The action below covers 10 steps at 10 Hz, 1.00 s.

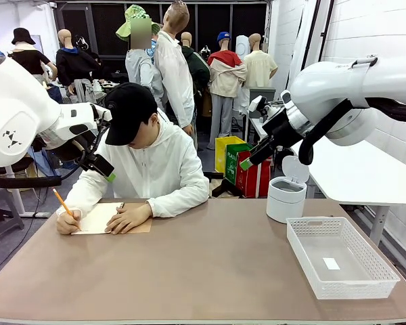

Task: Sort the paper based on its condition.
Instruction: If a person hands you a paper, place it in the Organizing basket , and if it's crumpled, put it in the Trash can.

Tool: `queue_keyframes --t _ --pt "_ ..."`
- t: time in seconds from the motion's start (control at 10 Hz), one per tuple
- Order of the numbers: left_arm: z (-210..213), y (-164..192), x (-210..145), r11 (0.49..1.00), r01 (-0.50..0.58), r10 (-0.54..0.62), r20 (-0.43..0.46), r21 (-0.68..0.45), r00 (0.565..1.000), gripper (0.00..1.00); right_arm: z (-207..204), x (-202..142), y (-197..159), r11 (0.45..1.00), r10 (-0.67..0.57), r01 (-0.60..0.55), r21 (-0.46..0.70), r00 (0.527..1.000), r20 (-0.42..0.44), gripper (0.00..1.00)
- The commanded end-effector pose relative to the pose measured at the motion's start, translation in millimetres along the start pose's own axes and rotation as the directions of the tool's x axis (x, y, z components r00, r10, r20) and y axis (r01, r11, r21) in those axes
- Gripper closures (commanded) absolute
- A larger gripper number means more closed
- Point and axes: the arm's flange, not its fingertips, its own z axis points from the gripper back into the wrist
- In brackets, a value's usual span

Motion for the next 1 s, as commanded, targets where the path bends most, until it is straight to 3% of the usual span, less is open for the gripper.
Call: queue_keyframes --t 0.0,0.9 --pt "-0.3 0.9 -0.2 1.000 -0.004 0.004 0.005 -0.002 1.000 0.00 -2.0 0.4 -1.0 1.000 -0.004 0.004 -0.006 1.000 0.000 0.00" --pt "-0.3 0.9 -0.2 1.000 -0.004 0.004 0.005 -0.002 1.000 0.00 -2.0 0.4 -1.0 1.000 -0.004 0.004 -0.006 1.000 0.000 0.00"
